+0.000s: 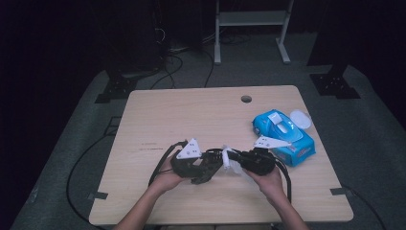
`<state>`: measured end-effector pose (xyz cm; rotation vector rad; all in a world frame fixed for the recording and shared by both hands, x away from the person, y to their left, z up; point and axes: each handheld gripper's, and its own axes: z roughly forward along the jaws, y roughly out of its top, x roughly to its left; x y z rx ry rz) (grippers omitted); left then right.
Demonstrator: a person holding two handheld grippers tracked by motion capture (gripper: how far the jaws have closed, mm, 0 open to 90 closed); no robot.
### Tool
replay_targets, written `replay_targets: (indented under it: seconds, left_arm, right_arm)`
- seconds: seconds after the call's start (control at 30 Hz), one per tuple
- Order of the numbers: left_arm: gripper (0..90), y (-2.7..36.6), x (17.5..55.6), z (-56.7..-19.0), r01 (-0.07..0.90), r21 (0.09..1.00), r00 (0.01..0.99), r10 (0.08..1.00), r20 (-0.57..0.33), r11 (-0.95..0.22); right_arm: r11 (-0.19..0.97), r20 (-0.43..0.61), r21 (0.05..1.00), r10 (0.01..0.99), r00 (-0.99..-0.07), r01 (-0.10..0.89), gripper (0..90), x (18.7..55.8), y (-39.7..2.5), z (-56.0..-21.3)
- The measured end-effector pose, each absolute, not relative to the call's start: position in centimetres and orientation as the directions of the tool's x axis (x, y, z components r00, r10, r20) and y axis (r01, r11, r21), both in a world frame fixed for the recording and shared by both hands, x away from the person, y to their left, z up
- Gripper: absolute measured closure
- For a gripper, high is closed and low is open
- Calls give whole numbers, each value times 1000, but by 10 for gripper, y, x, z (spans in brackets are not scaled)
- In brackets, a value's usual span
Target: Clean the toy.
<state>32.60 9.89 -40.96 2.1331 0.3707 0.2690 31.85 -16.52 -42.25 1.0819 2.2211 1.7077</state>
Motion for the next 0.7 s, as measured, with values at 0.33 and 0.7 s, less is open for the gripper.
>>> replay_targets:
  seconds: [0.33,0.7]
  left_arm:
    - [614,85,334,-431,236,695,932,360,35,-680]
    - [499,98,332,-422,251,716,937,348,-11,-651]
  right_arm:
    - [125,294,878,620,-727,462,831,322,-163,-429]
    - [160,289,873,591,-753,460,829,321,-149,-431]
